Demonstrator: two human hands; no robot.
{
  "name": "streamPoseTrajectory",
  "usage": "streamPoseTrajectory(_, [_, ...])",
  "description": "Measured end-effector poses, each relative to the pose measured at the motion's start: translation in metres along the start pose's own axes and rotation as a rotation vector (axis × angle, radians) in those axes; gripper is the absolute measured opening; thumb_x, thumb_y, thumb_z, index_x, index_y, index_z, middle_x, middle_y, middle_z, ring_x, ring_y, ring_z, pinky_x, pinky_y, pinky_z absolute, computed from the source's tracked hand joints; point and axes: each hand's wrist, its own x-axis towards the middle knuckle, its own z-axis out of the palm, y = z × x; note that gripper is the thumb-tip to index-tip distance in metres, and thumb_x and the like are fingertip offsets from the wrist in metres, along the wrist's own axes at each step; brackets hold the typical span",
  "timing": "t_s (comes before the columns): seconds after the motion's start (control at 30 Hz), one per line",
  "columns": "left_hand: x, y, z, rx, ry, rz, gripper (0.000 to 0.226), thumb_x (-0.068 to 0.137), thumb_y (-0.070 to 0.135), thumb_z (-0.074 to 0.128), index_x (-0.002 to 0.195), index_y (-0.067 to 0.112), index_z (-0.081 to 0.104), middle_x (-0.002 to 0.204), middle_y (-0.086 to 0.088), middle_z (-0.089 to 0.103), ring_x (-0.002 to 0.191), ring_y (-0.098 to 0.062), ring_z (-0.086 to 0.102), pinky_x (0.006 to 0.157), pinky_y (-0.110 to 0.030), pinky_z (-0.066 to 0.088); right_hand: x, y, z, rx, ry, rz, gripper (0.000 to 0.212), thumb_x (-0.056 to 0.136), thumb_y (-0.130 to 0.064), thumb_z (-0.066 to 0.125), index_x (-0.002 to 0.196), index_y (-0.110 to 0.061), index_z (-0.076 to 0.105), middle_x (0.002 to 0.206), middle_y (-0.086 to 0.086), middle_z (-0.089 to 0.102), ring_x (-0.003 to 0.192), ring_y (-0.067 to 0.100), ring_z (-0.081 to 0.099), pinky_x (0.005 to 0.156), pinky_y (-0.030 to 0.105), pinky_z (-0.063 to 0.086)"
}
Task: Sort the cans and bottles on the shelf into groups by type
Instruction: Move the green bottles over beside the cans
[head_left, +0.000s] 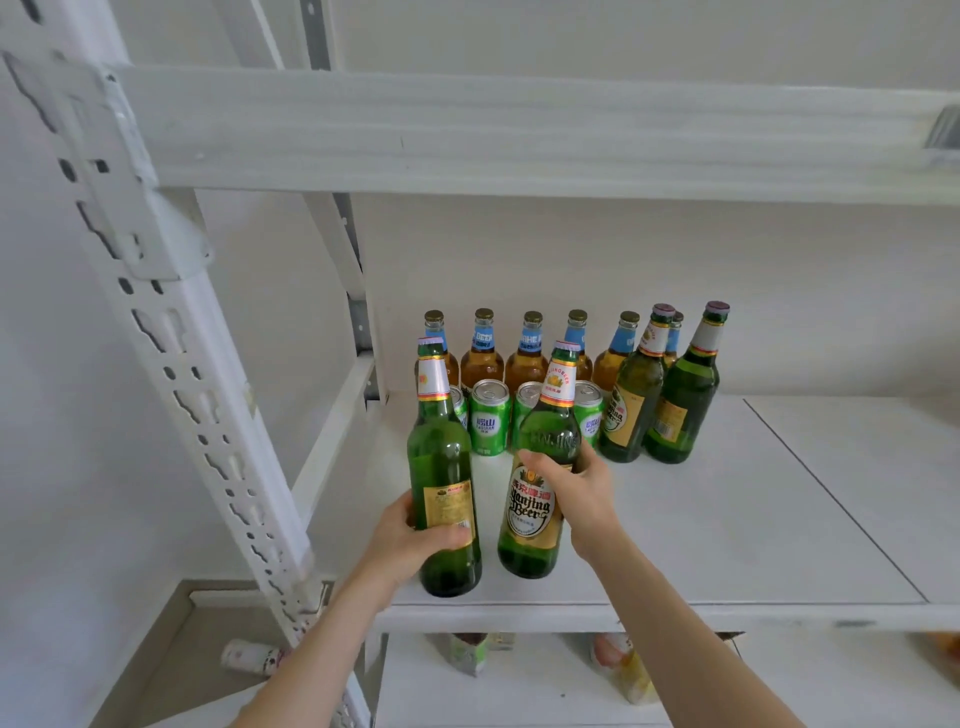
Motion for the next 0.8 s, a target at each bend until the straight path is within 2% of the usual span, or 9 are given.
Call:
streamPoseTrajectory(0.17, [-0.022, -0.004, 0.011, 0.027, 0.013, -0.001, 0.047, 0.066, 0.021, 0.087, 0.104, 0.033, 0.062, 0.091, 0.019, 0.074, 0.082, 0.002, 0.069, 0.058, -0.012, 0.051, -0.031, -0.003, -0.023, -0.008, 0.035, -0.005, 0.038, 0.069, -0.022, 0.084, 0.103, -0.029, 0.067, 0.09, -0.009, 0.076, 0.077, 0.009, 0.073, 0.061, 0.028, 0.055])
streamPoseTrajectory(0.3, [-0.035, 0.0, 0.03, 0.043, -0.003, 0.006, 0.045, 0.069, 0.018, 0.086, 0.103, 0.034, 0.062, 0.09, 0.022, 0.073, 0.081, 0.005, 0.068, 0.056, -0.009, 0.05, -0.048, -0.006, -0.046, -0.013, 0.084, -0.004, 0.037, 0.069, -0.023, 0.084, 0.101, -0.029, 0.067, 0.088, -0.008, 0.076, 0.077, 0.012, 0.073, 0.063, 0.03, 0.056])
streamPoseTrajectory(0.43, [-0.042, 0.007, 0.055, 0.048, -0.019, 0.019, 0.048, 0.064, 0.023, 0.088, 0.104, 0.035, 0.063, 0.092, 0.018, 0.074, 0.086, 0.0, 0.069, 0.062, -0.013, 0.051, -0.055, -0.013, -0.072, -0.013, 0.105, -0.01, 0.037, 0.068, -0.024, 0.084, 0.101, -0.029, 0.067, 0.088, -0.008, 0.076, 0.077, 0.012, 0.073, 0.063, 0.031, 0.056])
streamPoseTrajectory(0.67, [-0.053, 0.016, 0.122, 0.031, -0.032, 0.043, 0.067, 0.044, 0.043, 0.087, 0.106, 0.033, 0.064, 0.094, 0.015, 0.074, 0.087, -0.004, 0.07, 0.071, -0.023, 0.054, -0.062, -0.024, -0.136, -0.038, 0.118, -0.011, 0.036, 0.069, -0.023, 0.084, 0.1, -0.028, 0.068, 0.087, -0.007, 0.076, 0.079, 0.014, 0.073, 0.066, 0.033, 0.056])
streamPoseTrajectory(0.8, [-0.061, 0.02, 0.173, 0.018, -0.032, 0.057, 0.064, 0.044, 0.042, 0.086, 0.104, 0.033, 0.065, 0.093, 0.018, 0.074, 0.085, -0.002, 0.07, 0.062, -0.015, 0.053, -0.065, -0.033, -0.184, -0.055, 0.112, 0.0, 0.036, 0.069, -0.024, 0.084, 0.1, -0.027, 0.066, 0.085, -0.007, 0.076, 0.077, 0.014, 0.073, 0.063, 0.031, 0.056])
